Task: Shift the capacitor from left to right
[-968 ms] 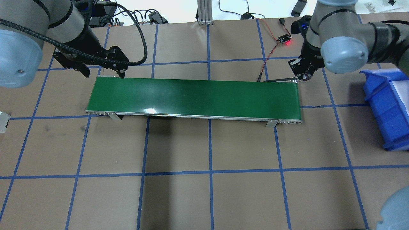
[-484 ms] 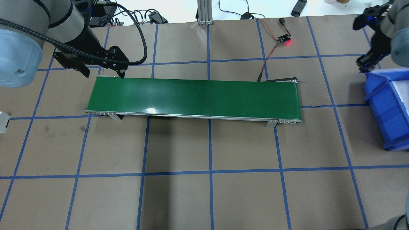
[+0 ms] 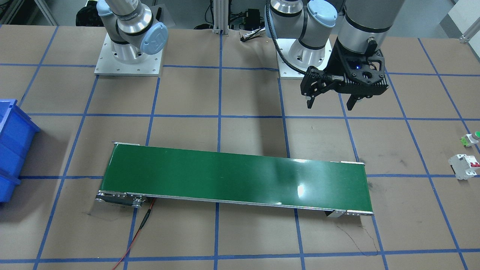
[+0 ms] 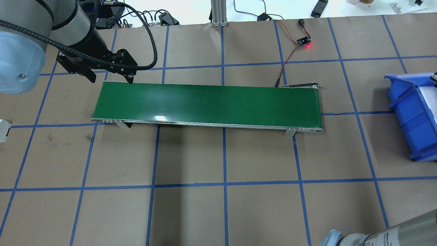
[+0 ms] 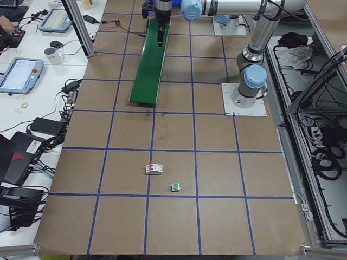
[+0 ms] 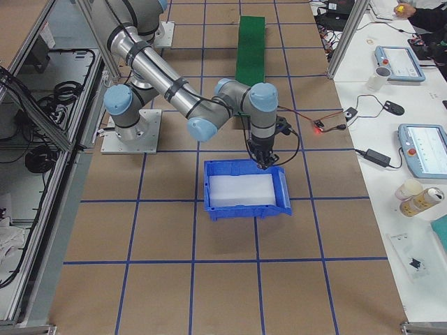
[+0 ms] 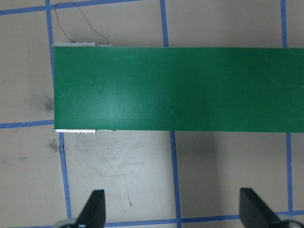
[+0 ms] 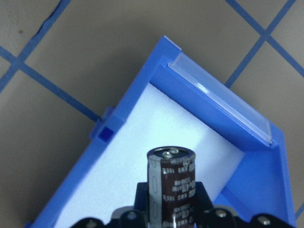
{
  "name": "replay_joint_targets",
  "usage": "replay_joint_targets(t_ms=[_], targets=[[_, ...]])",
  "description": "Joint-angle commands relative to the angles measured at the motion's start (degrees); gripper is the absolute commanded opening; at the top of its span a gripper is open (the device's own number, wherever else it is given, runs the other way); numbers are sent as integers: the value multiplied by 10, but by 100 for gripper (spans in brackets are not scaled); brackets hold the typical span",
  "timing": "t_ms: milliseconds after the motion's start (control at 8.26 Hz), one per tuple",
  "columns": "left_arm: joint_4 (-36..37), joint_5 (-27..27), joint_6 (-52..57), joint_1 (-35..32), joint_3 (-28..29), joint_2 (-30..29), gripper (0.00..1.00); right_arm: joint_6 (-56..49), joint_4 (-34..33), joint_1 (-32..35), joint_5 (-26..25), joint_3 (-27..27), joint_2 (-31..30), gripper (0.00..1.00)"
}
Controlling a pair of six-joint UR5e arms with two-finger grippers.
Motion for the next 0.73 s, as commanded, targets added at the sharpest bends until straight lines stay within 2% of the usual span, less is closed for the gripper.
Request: replay_joint_targets(t_ms=[0, 121, 242, 363, 484, 605], targets=[[0, 0, 0, 0, -1, 0, 100, -118, -33, -54, 14, 2, 72, 0], [0, 0, 0, -1, -1, 0, 100, -122, -37, -54, 7, 6, 94, 0], [0, 0, 0, 0, -1, 0, 100, -117, -40, -54, 6, 9, 105, 4], [0, 0, 0, 0, -1, 0, 100, -116, -39, -55, 8, 9, 103, 58], [0, 0, 0, 0, -1, 0, 100, -112, -34, -55, 12, 10, 97, 100], [0, 0, 0, -1, -1, 0, 100, -112, -29, -54, 14, 10, 76, 100]])
